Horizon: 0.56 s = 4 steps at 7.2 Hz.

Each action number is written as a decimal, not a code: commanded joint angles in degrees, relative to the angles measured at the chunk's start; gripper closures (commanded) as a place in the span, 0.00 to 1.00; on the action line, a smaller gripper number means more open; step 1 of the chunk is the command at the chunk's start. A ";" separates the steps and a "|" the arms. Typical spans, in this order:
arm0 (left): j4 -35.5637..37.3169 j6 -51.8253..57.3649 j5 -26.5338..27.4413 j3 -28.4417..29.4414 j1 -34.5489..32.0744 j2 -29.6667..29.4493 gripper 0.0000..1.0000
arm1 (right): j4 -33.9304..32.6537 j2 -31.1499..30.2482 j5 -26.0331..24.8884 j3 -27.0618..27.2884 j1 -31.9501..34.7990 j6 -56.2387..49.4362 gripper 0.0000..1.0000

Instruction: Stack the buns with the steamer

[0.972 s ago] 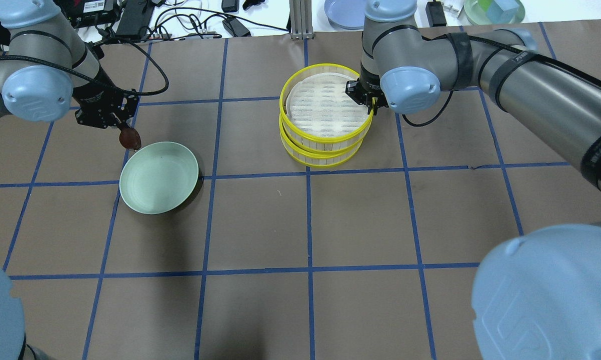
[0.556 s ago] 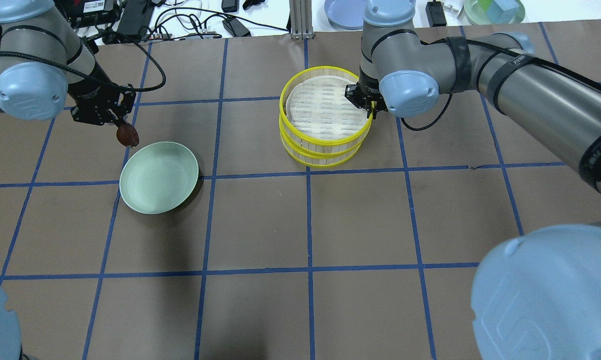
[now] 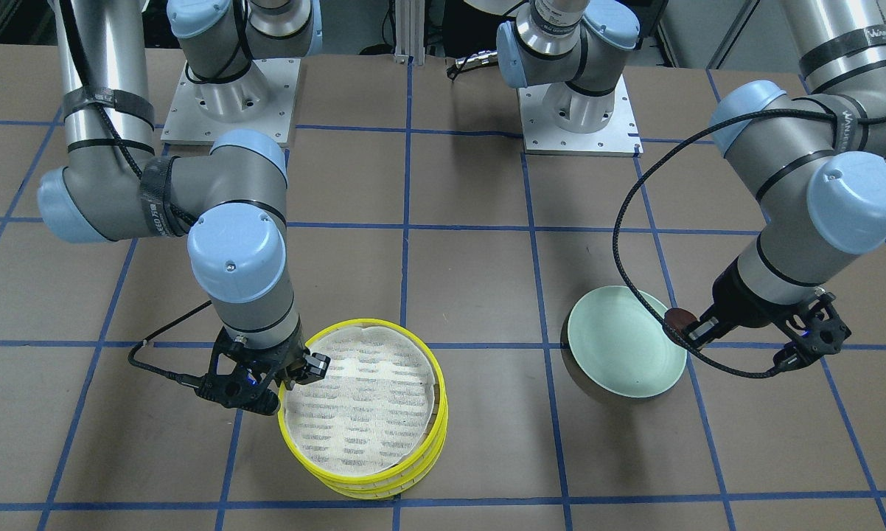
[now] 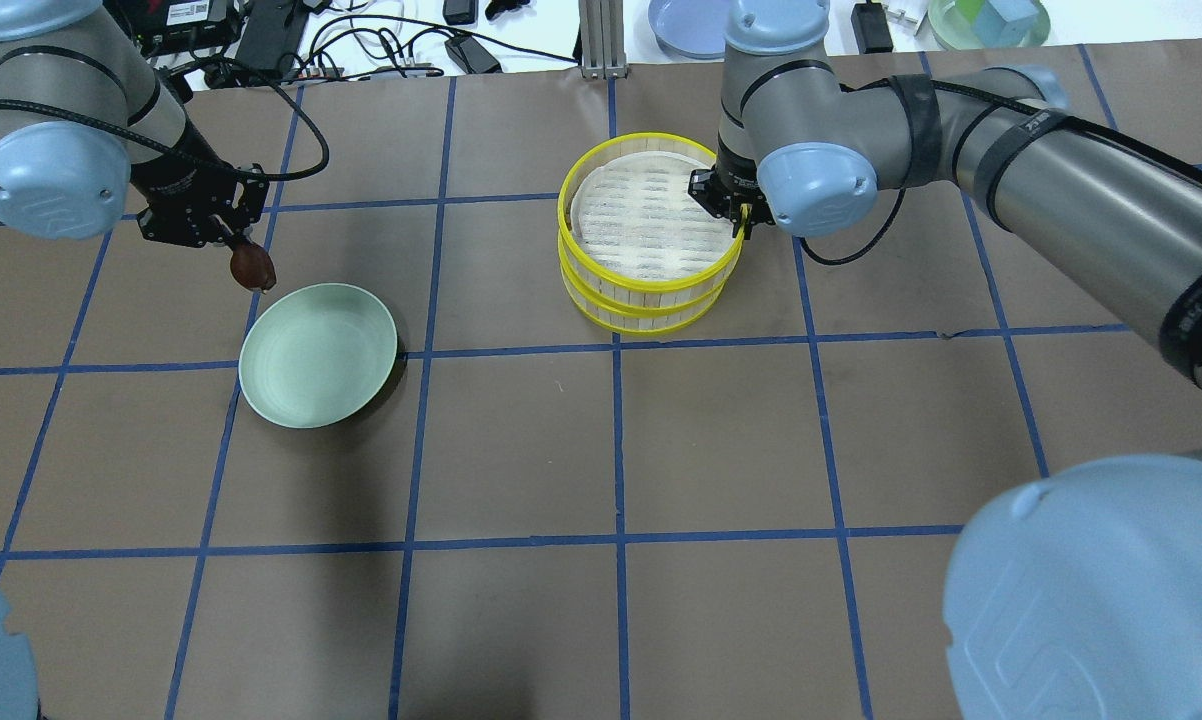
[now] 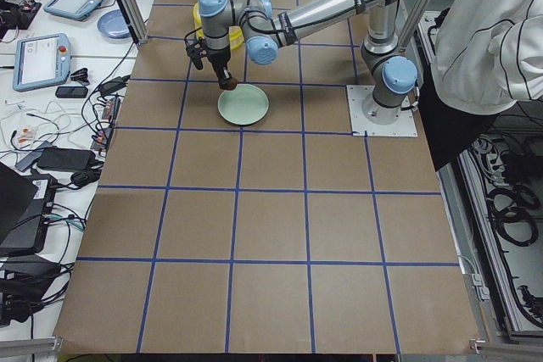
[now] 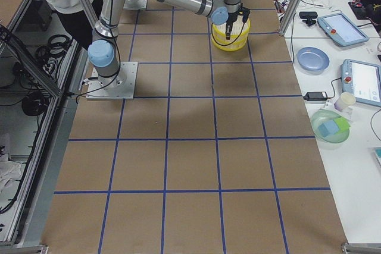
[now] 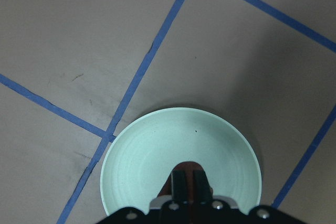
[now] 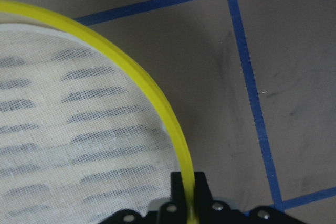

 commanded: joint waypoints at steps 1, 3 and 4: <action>0.01 -0.26 -0.21 0.35 -0.18 1.39 1.00 | 0.09 -0.08 0.00 -0.03 0.01 0.39 1.00; -0.08 -2.98 -0.47 2.28 -2.45 2.88 1.00 | -0.26 0.10 -0.09 0.06 0.36 1.79 0.74; -0.08 -3.69 -0.47 2.81 -3.25 3.15 1.00 | -0.26 0.19 -0.09 0.06 0.89 1.88 0.61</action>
